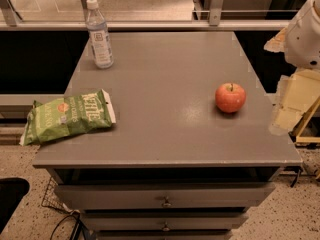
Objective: Move apple near green jalapeno chip bag
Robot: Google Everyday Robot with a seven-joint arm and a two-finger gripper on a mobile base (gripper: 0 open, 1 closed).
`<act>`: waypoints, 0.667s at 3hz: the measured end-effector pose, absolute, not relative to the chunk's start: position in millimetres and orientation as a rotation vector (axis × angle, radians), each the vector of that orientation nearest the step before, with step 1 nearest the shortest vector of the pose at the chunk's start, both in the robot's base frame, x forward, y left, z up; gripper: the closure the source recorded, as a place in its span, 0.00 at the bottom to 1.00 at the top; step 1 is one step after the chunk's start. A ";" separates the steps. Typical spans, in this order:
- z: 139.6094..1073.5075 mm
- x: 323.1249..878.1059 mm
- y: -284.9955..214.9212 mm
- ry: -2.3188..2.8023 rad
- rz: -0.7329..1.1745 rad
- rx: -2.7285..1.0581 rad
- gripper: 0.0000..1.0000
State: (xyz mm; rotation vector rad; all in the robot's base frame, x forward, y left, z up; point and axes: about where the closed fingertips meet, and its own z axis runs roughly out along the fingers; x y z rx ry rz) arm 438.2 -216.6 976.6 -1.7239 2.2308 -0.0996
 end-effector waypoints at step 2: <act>972.8 454.3 -219.1 2.162 -0.044 -1.665 0.00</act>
Offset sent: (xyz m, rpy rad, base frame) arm 0.0636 -0.0143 -0.0131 0.3475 -0.1787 0.0264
